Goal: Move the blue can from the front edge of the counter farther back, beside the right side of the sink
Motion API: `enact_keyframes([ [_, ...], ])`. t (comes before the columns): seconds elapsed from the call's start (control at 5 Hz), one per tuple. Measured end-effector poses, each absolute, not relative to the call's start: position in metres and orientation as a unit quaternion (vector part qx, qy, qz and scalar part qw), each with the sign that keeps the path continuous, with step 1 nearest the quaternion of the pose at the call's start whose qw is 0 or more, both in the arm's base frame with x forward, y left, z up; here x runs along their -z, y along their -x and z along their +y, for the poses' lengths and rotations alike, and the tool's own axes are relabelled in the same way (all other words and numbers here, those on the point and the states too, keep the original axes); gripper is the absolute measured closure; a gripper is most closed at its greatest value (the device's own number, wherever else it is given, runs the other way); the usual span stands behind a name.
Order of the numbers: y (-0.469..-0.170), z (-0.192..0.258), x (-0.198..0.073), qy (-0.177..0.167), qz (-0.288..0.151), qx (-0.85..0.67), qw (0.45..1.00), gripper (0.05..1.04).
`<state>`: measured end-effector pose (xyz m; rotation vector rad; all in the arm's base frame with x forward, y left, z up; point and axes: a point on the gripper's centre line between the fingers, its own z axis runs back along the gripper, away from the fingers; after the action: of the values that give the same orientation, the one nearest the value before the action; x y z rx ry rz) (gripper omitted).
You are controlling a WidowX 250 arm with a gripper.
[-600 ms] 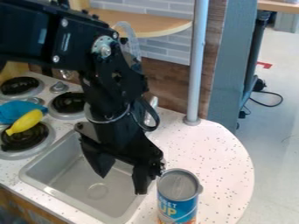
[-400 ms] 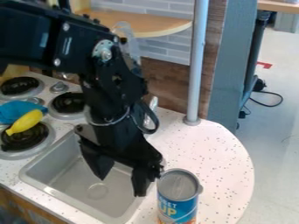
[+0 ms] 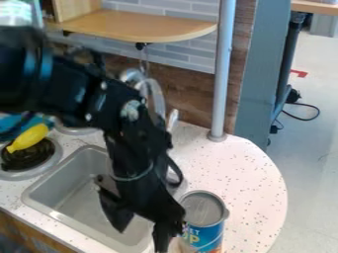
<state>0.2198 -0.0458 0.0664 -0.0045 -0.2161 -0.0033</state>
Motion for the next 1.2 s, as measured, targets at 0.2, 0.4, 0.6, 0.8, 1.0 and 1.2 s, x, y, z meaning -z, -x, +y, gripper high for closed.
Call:
enact_keyframes([
  [0.2,-0.225,-0.05,-0.04,-0.015,-0.089,-0.012,0.996,0.083],
  [0.4,-0.227,-0.051,-0.029,-0.024,-0.104,-0.013,0.994,0.083],
  [0.6,-0.232,-0.056,-0.01,-0.014,-0.11,-0.011,0.994,0.083],
  [0.8,-0.237,-0.058,0.004,-0.007,-0.117,-0.018,0.993,0.083],
  [1.0,-0.24,-0.061,0.006,0.003,-0.134,-0.015,0.991,0.083],
  [1.2,-0.254,-0.065,0.016,0.004,-0.133,-0.012,0.991,0.083],
])
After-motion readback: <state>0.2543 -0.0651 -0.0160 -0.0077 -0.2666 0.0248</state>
